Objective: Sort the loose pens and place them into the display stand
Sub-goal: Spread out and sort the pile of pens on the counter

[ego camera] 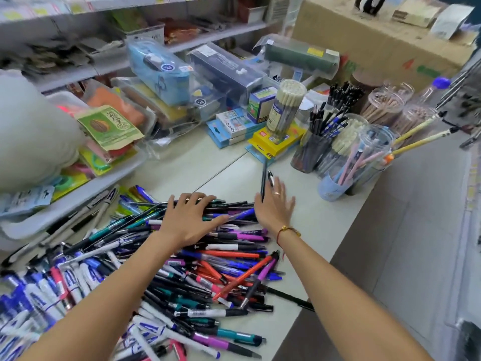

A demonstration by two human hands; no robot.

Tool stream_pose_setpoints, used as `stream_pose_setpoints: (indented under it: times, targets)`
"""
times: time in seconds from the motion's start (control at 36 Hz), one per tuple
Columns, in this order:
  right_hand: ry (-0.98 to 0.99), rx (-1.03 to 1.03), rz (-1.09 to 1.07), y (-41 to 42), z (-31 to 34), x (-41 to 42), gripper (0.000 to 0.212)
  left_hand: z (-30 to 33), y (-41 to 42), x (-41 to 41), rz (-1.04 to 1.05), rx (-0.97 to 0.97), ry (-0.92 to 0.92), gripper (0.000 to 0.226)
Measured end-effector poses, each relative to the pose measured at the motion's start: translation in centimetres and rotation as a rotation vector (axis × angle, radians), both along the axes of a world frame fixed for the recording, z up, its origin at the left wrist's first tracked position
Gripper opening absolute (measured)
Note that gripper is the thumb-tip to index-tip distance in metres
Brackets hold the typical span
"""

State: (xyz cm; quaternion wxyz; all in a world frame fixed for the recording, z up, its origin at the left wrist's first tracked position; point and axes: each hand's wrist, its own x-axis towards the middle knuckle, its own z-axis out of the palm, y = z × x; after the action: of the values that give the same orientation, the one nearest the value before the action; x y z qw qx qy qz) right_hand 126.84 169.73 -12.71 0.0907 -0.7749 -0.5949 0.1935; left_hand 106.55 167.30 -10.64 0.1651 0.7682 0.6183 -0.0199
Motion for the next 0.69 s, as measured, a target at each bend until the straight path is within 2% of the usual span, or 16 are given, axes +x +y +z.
stream_pose_setpoints:
  times: [0.11,0.19,0.22,0.31,0.36,0.44,0.53,0.58,0.69]
  targets:
    - [0.119,0.061,0.241,-1.0,0.1,0.1,0.048,0.4,-0.4,-1.4,-0.006,0.005,-0.014,0.103]
    - [0.366,0.072,0.314,-2.2,0.1,-0.3,0.048,1.1,-0.9,-1.4,0.021,-0.024,-0.092,0.099]
    - [0.46,0.058,0.314,-2.5,0.4,-0.5,0.05,1.3,-0.9,-1.2,0.042,-0.02,-0.115,0.094]
    - [0.693,-0.008,0.32,-2.9,1.8,-1.2,0.051,1.7,0.1,-0.1,0.067,0.107,-0.119,0.058]
    - [0.756,-0.072,0.322,-3.2,3.0,-1.3,0.049,1.7,0.9,1.4,-0.005,0.143,-0.111,0.052]
    - [0.675,-0.08,0.293,-4.2,4.3,-0.3,0.047,1.5,2.0,4.0,-0.191,0.008,-0.048,0.053]
    - [0.48,-0.052,0.237,-6.6,5.7,2.7,0.037,0.9,1.9,5.3,-0.261,-0.12,0.011,0.05]
    - [0.301,-0.097,0.245,-9.3,6.4,5.1,0.031,0.7,1.1,5.1,-0.251,-0.113,-0.005,0.048]
    - [0.058,-0.354,0.318,-14.7,6.2,8.0,0.046,1.3,-2.1,3.7,-0.17,0.006,-0.089,0.049]
